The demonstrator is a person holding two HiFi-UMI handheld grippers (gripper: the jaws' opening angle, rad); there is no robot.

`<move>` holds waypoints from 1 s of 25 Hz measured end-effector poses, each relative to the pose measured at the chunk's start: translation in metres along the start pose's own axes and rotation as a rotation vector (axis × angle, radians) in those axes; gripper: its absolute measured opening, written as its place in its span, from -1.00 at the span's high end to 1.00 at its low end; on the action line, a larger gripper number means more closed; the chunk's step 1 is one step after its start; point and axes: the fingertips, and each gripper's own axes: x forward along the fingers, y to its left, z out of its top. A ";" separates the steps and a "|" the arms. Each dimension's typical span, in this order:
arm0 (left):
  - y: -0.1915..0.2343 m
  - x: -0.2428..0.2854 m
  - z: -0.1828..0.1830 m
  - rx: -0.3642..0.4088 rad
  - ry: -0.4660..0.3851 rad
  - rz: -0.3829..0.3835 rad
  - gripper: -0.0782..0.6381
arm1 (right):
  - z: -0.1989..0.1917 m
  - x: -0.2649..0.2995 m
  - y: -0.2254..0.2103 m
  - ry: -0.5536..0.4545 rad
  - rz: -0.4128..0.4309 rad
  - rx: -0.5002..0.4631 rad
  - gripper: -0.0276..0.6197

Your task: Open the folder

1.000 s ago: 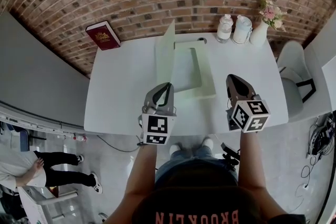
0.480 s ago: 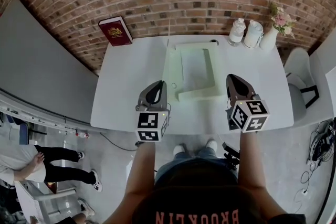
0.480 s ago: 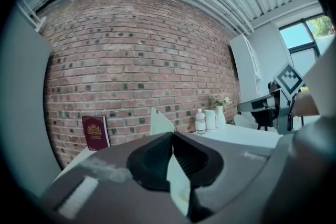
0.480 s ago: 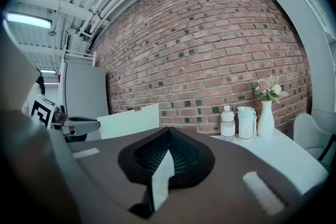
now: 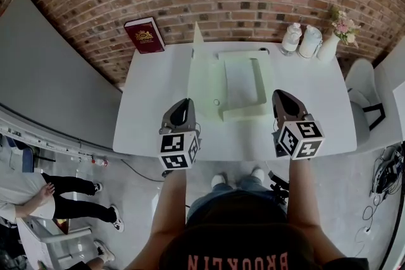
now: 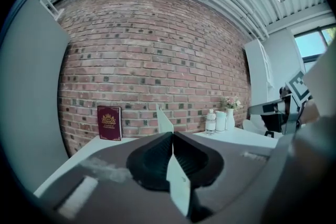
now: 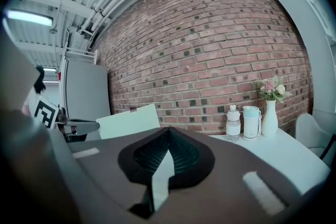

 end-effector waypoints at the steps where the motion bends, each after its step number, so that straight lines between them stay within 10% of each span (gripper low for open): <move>1: 0.005 -0.001 -0.002 -0.009 0.004 0.015 0.76 | -0.001 0.000 0.002 0.001 0.000 -0.001 0.92; 25: 0.116 -0.019 -0.079 0.078 0.259 0.342 0.41 | -0.012 0.021 0.032 0.054 0.024 -0.042 0.92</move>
